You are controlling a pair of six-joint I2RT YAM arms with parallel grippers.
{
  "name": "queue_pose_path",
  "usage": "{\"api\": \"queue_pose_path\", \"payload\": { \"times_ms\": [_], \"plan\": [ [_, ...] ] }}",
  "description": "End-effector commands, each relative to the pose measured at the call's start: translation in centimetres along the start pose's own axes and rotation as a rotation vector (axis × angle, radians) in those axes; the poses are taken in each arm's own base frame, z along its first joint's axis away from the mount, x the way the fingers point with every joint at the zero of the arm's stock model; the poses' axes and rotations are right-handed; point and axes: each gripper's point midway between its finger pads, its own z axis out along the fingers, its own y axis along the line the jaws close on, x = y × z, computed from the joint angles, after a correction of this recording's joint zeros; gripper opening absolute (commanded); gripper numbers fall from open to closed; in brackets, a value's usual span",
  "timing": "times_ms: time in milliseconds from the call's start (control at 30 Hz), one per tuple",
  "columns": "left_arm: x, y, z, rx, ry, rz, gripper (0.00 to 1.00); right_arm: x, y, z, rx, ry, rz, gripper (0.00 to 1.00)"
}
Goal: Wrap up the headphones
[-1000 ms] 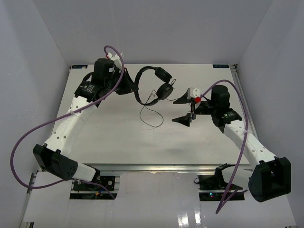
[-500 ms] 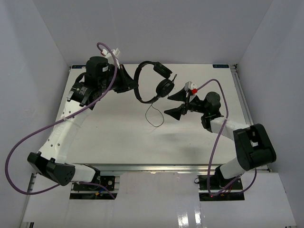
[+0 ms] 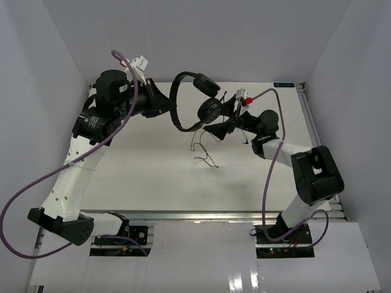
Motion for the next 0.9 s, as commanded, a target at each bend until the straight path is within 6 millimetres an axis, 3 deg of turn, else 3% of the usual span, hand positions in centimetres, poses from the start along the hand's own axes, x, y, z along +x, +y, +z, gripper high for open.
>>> {"api": "queue_pose_path", "payload": {
  "times_ms": [0, 133, 167, 200, 267, 367, 400, 500, 600, 700, 767, 867],
  "plan": [
    [-2.2, -4.0, -3.1, 0.112, -0.071, 0.014, 0.00, -2.1, 2.3, 1.9, -0.109, -0.001, -0.058, 0.95],
    [-3.3, -4.7, -3.5, 0.110, -0.091, 0.028, 0.00, -2.1, 8.5, 2.7, -0.322, 0.031, -0.059, 0.86],
    [-3.4, -4.7, -3.6, 0.103, -0.083, 0.028, 0.00, -2.1, 8.5, 2.6, -0.307, 0.029, -0.104, 0.86],
    [-4.1, -5.1, -3.7, 0.104, -0.099, 0.035, 0.00, -1.6, 7.4, 2.4, -0.200, 0.067, -0.064, 0.87],
    [-4.7, -5.5, -4.1, 0.102, -0.114, 0.043, 0.00, -0.4, 2.6, 1.6, 0.085, 0.173, -0.132, 0.90],
    [-5.6, -5.8, -4.4, 0.097, -0.135, 0.054, 0.00, -1.6, -4.8, -2.1, 0.479, 0.262, -0.235, 0.96],
    [-6.0, -6.1, -4.7, 0.099, -0.145, 0.060, 0.00, -2.6, -6.0, -3.5, 0.541, 0.246, -0.219, 0.96],
    [-6.7, -6.0, -4.5, 0.079, -0.157, 0.069, 0.00, -3.5, -6.6, -5.5, 0.588, 0.238, -0.179, 0.97],
    [-7.3, -6.3, -4.5, 0.083, -0.171, 0.075, 0.00, -3.7, -3.7, -6.0, 0.395, 0.251, -0.143, 0.98],
    [-7.4, -6.6, -4.3, 0.100, -0.165, 0.068, 0.00, -3.2, 1.6, -5.6, 0.069, 0.260, -0.158, 0.98],
    [-7.3, -6.8, -4.3, 0.109, -0.163, 0.064, 0.00, -3.1, 8.9, -5.7, -0.318, 0.224, -0.161, 0.98],
    [-7.2, -7.0, -4.3, 0.119, -0.154, 0.056, 0.00, -3.0, 12.3, -4.2, -0.423, 0.215, -0.267, 0.98]
  ]
}}
